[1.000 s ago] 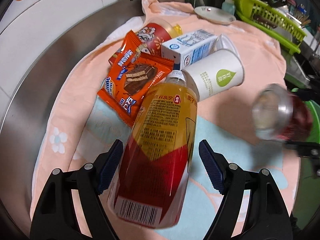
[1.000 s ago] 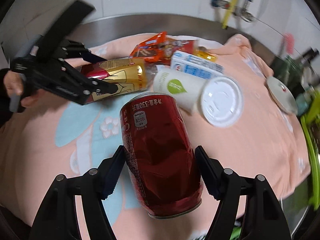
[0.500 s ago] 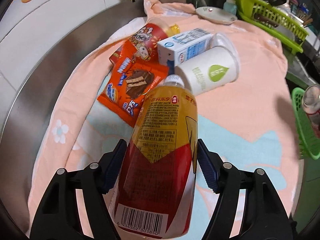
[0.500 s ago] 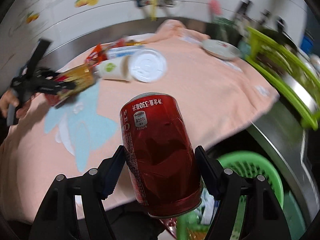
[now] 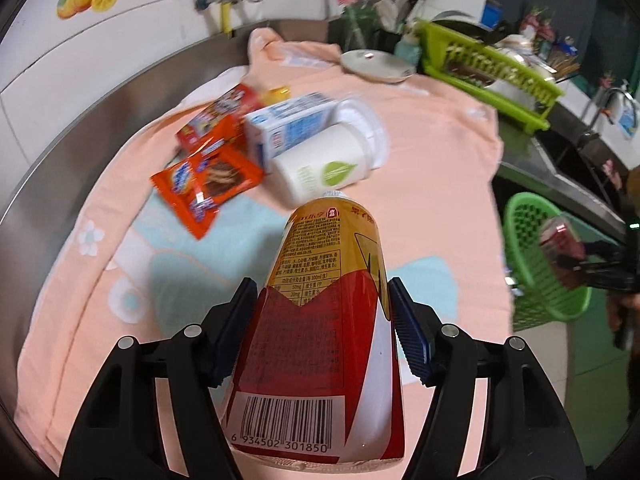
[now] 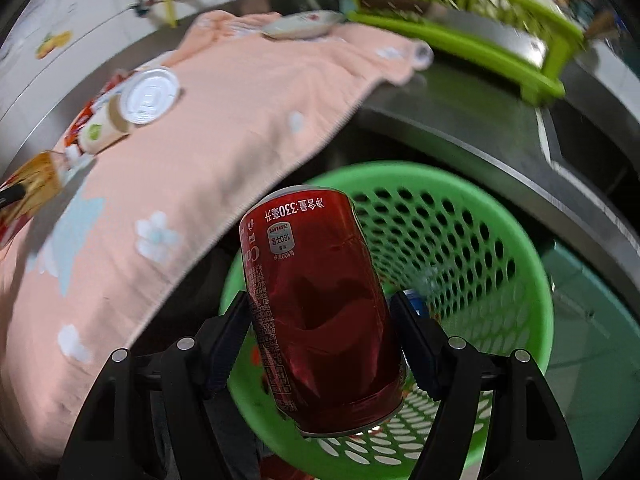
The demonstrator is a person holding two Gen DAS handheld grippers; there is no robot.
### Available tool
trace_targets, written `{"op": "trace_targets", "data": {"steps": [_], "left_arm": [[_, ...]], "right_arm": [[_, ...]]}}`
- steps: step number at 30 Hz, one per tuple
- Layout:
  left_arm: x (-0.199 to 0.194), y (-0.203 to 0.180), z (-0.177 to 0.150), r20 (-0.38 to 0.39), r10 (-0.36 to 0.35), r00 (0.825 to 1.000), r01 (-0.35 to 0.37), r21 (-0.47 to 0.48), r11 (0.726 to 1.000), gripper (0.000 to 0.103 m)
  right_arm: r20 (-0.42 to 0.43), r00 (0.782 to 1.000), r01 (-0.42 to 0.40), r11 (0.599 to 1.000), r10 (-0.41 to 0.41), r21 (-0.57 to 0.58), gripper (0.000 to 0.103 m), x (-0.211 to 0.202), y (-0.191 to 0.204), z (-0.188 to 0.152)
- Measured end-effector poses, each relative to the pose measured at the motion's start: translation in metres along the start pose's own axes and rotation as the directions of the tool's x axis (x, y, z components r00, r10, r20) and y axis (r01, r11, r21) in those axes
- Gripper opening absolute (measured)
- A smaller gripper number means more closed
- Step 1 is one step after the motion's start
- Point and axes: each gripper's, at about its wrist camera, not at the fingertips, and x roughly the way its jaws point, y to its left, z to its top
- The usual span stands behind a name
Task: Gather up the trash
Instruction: 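Drop the Coke can and drink bottle into the green basket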
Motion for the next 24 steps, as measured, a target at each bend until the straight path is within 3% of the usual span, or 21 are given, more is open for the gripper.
{"op": "trace_targets", "data": {"steps": [6, 11, 18, 24], "left_arm": [[-0.011, -0.049, 0.008, 0.036, -0.11, 0.993, 0.108, 0.046, 0.993, 0.065], [-0.005, -0.099, 0.02, 0.037, -0.19, 0.981, 0.185, 0.1, 0.978, 0.065], [0.024, -0.189, 0.029, -0.026, -0.315, 0.949, 0.315, 0.167, 0.934, 0.065], [0.061, -0.263, 0.031, -0.105, -0.376, 0.921, 0.39, 0.197, 0.899, 0.065]], "right_arm": [[-0.007, 1.0, -0.025, 0.995, 0.026, 0.099, 0.074, 0.011, -0.023, -0.012], [0.038, 0.999, -0.017, 0.994, 0.013, 0.107, 0.076, -0.004, -0.03, -0.02], [0.121, 0.992, 0.007, 0.994, -0.02, 0.108, 0.078, -0.045, -0.046, -0.033], [0.181, 0.982, 0.025, 0.994, -0.044, 0.109, 0.079, -0.074, -0.061, -0.047]]}}
